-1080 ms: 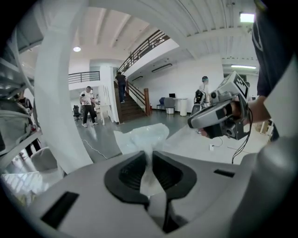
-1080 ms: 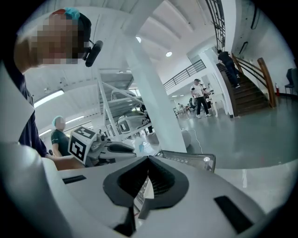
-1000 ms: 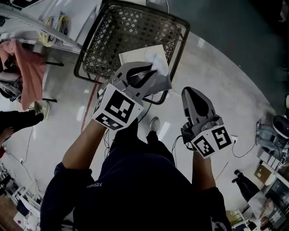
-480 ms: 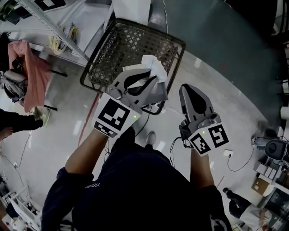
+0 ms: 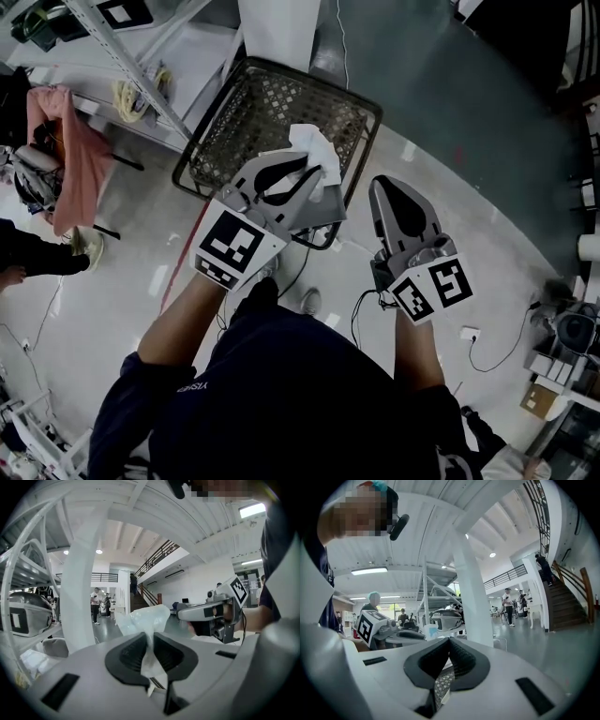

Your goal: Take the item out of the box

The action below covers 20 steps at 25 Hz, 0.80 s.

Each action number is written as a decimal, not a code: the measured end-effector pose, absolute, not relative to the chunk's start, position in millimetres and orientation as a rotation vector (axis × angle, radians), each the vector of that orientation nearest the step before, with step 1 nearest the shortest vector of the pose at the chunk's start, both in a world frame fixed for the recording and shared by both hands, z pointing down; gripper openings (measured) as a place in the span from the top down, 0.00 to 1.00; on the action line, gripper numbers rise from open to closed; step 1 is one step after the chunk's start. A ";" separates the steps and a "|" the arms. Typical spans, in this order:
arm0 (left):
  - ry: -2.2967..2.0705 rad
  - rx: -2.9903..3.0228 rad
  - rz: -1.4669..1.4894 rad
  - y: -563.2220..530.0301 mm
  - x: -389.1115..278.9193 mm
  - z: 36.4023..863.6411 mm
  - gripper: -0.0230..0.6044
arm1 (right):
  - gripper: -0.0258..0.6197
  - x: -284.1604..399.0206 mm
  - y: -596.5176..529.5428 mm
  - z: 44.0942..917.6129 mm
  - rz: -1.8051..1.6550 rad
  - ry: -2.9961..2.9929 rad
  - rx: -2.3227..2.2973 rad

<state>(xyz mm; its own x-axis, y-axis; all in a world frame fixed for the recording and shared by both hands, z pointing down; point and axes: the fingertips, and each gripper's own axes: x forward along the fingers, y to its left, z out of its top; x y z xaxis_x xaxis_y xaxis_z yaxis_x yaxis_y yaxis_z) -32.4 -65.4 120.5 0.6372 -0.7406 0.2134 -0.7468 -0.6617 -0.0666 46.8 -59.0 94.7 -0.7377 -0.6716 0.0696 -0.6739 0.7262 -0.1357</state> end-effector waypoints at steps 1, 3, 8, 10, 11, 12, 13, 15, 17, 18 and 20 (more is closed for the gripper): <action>-1.286 2.817 0.344 -65.7 -34.1 119.6 0.88 | 0.92 44.8 -59.3 93.6 0.230 -2.908 1.126; -1.297 2.816 0.340 -66.3 -36.5 117.9 0.88 | 0.92 41.7 -59.6 91.8 0.219 -2.913 1.114; -1.315 2.810 0.340 -67.4 -37.0 113.8 0.88 | 0.92 40.5 -59.9 87.7 0.204 -2.918 1.090; -1.318 2.807 0.343 -68.2 -36.3 113.2 0.88 | 0.92 40.9 -60.4 86.9 0.202 -2.920 1.086; -1.319 2.807 0.344 -68.4 -36.0 113.2 0.88 | 0.92 41.1 -60.6 86.7 0.201 -2.921 1.084; -1.321 2.806 0.344 -68.6 -35.8 113.4 0.88 | 0.92 41.1 -60.8 86.7 0.202 -2.923 1.082; -1.322 2.805 0.344 -68.9 -35.8 113.8 0.88 | 0.92 41.0 -61.2 87.0 0.202 -2.924 1.079; -1.323 2.803 0.343 -69.9 -36.3 115.0 0.88 | 0.92 40.3 -62.6 88.2 0.204 -2.923 1.076; -1.326 2.800 0.346 -70.7 -37.1 116.6 0.88 | 0.92 39.6 -63.6 89.5 0.207 -2.922 1.073; -1.326 2.798 0.348 -70.6 -37.2 117.2 0.88 | 0.92 39.3 -63.6 90.1 0.208 -2.921 1.071; -1.326 2.797 0.352 -70.1 -37.2 118.1 0.88 | 0.92 38.9 -63.1 91.2 0.209 -2.921 1.066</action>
<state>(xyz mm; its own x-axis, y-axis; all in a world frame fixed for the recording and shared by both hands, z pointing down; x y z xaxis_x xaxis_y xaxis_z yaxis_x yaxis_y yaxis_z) -37.2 -70.1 118.1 0.6121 -0.7613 0.2138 -0.7671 -0.6373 -0.0732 38.9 -63.1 91.2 -0.7658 -0.6393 0.0696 -0.6427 0.7571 -0.1173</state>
